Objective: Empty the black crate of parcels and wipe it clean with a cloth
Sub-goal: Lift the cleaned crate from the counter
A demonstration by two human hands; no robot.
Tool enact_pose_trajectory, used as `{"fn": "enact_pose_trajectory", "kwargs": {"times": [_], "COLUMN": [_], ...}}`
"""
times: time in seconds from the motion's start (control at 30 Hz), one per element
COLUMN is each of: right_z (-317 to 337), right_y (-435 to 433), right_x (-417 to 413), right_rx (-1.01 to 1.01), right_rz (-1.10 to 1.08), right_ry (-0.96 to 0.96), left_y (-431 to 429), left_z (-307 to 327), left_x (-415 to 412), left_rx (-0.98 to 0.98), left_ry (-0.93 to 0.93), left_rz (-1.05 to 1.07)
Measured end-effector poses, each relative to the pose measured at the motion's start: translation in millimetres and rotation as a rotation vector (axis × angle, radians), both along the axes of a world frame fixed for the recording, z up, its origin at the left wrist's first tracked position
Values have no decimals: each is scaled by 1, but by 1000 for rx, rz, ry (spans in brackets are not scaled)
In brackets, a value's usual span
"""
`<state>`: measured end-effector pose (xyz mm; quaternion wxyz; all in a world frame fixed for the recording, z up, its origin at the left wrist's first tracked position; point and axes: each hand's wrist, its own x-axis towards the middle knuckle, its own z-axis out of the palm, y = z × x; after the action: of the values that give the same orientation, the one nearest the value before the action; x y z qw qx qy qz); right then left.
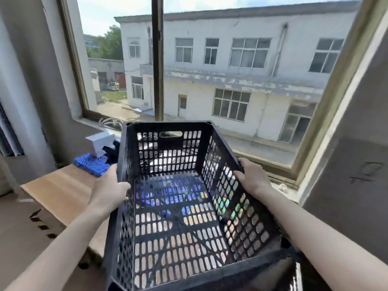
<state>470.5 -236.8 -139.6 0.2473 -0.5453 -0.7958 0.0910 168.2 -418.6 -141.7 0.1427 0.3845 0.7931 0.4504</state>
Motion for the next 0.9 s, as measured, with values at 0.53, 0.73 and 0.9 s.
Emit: {"fn": "enact_pose_trajectory", "kwargs": {"times": [0.53, 0.73, 0.9], "right_z": [-6, -32, -64], "right_y": [-117, -164, -178], "right_x": [327, 430, 484], "right_rx": [-67, -129, -187], "right_rz": [-596, -715, -806], "right_ry": [22, 60, 73], "left_y": [67, 72, 80], "left_z": [-15, -50, -83], "left_x": [274, 381, 445], "left_rx": [-18, -71, -111], "left_ry": [71, -12, -62], "left_rz": [-564, -714, -822]}}
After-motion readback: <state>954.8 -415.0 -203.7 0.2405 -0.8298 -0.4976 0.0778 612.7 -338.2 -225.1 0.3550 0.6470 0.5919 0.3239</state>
